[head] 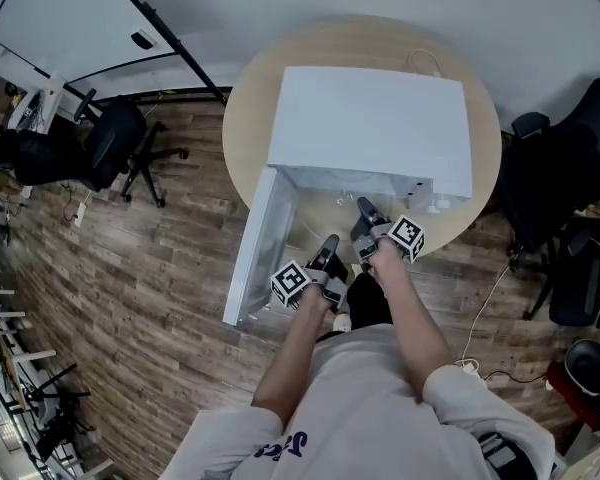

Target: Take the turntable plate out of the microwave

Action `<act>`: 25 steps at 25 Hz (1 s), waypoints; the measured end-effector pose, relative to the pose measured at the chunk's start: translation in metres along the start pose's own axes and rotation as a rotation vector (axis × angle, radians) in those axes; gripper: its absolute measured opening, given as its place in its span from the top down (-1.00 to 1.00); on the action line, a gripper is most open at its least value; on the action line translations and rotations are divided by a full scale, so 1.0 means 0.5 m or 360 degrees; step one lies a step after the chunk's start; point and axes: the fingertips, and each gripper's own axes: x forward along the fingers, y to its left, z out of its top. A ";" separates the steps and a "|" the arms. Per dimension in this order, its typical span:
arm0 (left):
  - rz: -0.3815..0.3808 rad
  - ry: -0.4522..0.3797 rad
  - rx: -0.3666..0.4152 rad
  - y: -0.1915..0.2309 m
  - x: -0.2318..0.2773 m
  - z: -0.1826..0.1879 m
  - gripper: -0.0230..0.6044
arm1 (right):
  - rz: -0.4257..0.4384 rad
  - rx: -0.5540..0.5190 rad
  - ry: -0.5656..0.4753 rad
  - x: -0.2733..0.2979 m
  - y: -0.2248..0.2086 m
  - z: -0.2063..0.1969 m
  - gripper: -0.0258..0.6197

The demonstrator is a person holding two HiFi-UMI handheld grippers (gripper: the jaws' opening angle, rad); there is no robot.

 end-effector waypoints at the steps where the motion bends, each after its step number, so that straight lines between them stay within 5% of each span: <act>1: -0.0019 0.0013 0.0017 -0.004 -0.007 -0.005 0.81 | 0.0019 -0.0014 -0.0003 -0.008 0.008 -0.004 0.80; 7: -0.0118 -0.0043 0.0067 -0.032 -0.047 -0.013 0.79 | 0.0054 0.0001 -0.0036 -0.077 0.027 -0.030 0.80; 10: -0.0159 -0.0058 0.0037 -0.035 -0.057 -0.012 0.27 | 0.0064 0.0010 -0.0029 -0.117 0.032 -0.050 0.81; 13: -0.0217 -0.0045 0.0046 -0.054 -0.059 -0.011 0.19 | 0.0064 -0.0059 -0.0006 -0.154 0.049 -0.070 0.81; 25: -0.0349 -0.0049 0.0080 -0.137 -0.089 -0.019 0.23 | 0.0130 -0.0162 0.0025 -0.263 0.121 -0.154 0.81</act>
